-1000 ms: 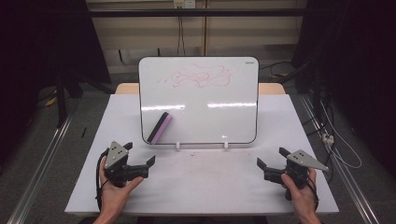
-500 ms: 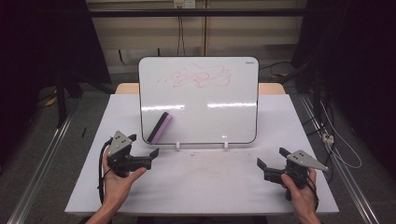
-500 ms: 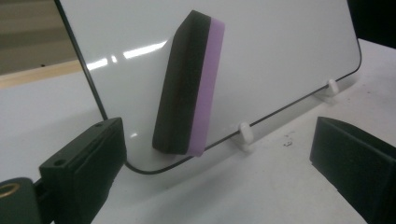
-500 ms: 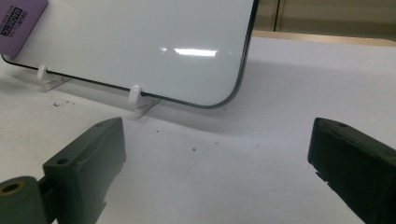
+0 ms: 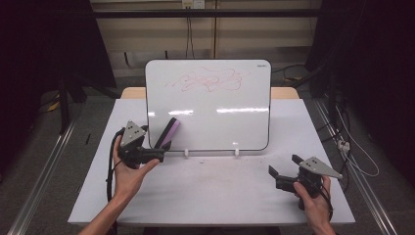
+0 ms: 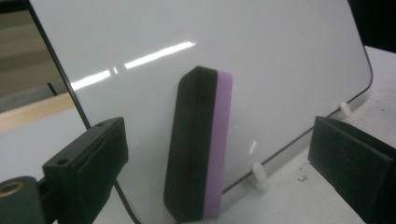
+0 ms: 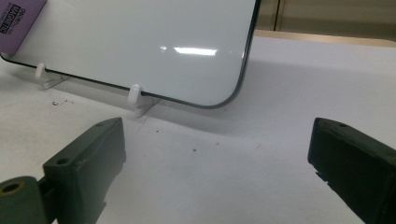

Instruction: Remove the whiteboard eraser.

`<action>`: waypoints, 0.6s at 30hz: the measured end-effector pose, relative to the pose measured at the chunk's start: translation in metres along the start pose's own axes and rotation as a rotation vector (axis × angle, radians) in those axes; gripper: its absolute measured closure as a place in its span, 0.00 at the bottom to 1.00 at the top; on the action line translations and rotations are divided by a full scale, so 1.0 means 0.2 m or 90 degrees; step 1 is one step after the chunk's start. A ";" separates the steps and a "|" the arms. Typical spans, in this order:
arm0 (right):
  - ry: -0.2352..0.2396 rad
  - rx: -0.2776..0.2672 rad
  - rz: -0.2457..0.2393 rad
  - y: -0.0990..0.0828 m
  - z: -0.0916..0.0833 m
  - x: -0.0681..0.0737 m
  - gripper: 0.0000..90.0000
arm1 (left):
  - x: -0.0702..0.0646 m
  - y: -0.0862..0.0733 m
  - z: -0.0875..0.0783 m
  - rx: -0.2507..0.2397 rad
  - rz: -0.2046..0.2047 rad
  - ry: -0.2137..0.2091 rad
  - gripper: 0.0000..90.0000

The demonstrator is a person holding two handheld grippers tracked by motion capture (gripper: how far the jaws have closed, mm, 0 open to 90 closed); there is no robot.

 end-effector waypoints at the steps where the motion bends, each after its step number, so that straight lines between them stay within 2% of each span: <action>1: 0.000 0.001 0.000 0.00 0.00 0.00 0.05 | 0.00 0.01 0.01 0.004 0.007 0.008 0.06; 2: 0.001 0.002 0.001 0.00 0.00 0.00 0.05 | 0.00 0.03 0.02 0.000 0.009 0.010 0.06; 5: 0.000 0.002 -0.002 0.00 0.00 0.00 0.05 | 0.01 0.07 0.04 0.005 0.036 0.027 0.08; 8: -0.001 0.001 -0.001 0.00 0.00 0.00 0.05 | 0.01 0.07 0.07 0.008 0.045 0.041 0.08; 9: -0.001 0.001 -0.002 0.00 0.00 0.00 0.05 | 0.01 0.07 0.08 0.014 0.052 0.042 0.09; 12: -0.002 0.001 0.001 0.00 0.00 0.00 0.05 | 0.01 0.02 0.09 0.038 0.043 0.046 0.11; 13: -0.002 0.001 0.001 0.00 0.00 0.00 0.05 | 0.01 0.01 0.09 0.048 0.048 0.052 0.11; 15: -0.001 0.001 -0.001 0.00 0.00 0.00 0.05 | 0.02 -0.01 0.09 0.050 0.053 0.067 0.12; 17: 0.001 0.002 -0.003 0.00 0.00 0.01 0.05 | 0.02 -0.02 0.10 0.049 0.053 0.068 0.13; 18: 0.002 0.002 -0.004 0.00 0.00 0.01 0.05 | 0.02 -0.03 0.10 0.062 0.064 0.077 0.14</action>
Point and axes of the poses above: each handheld gripper's, and its own axes: z roughly forward along the jaws, y roughly out of its top, x roughly to its left, the point moved 9 cm from there along z, roughly forward along the jaws
